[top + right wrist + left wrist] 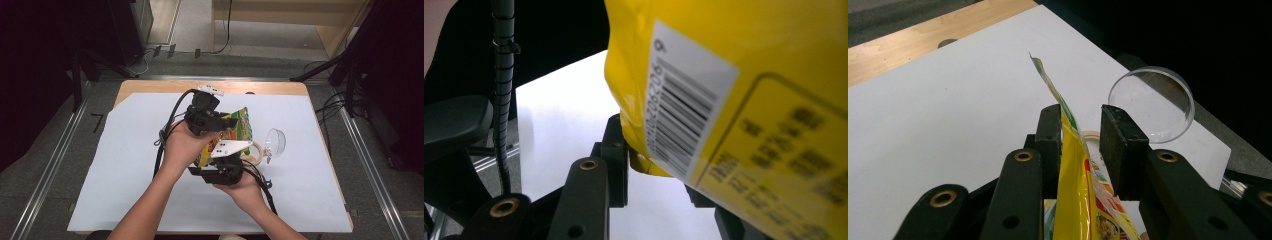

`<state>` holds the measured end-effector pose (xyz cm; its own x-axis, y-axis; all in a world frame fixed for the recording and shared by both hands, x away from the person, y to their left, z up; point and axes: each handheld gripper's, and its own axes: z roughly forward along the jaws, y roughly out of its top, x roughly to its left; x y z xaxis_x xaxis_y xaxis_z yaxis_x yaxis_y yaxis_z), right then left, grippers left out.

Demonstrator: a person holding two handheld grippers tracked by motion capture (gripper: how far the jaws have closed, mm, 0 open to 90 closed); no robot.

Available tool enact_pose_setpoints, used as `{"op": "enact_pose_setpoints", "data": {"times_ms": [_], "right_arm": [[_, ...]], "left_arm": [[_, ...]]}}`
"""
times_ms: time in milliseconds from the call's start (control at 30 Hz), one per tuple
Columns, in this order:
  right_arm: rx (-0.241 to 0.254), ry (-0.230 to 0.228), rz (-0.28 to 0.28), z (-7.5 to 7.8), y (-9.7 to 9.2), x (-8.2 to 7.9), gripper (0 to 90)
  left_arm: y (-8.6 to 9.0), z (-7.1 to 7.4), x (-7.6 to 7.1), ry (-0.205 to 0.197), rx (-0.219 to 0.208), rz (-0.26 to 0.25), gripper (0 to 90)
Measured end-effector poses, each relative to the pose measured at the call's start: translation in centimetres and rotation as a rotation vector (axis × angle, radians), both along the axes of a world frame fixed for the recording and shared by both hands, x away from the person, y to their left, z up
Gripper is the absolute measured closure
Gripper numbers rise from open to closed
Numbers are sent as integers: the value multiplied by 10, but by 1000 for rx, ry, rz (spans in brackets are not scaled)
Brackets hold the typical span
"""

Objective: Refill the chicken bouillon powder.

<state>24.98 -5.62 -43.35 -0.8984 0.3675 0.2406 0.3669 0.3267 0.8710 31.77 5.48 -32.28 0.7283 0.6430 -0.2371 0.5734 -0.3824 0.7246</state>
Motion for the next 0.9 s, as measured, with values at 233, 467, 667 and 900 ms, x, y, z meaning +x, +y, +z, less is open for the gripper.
{"op": "enact_pose_setpoints", "data": {"times_ms": [233,467,667,900], "right_arm": [[-3,-1,6,0,1,-1,691],[9,8,6,2,2,-3,691],[7,10,6,2,2,-3,691],[10,16,5,4,2,-4,691]], "left_arm": [[2,0,-1,3,4,-3,711],[1,3,-2,12,6,-5,711],[1,2,-1,16,7,-4,711],[1,3,1,30,4,-6,713]]}}
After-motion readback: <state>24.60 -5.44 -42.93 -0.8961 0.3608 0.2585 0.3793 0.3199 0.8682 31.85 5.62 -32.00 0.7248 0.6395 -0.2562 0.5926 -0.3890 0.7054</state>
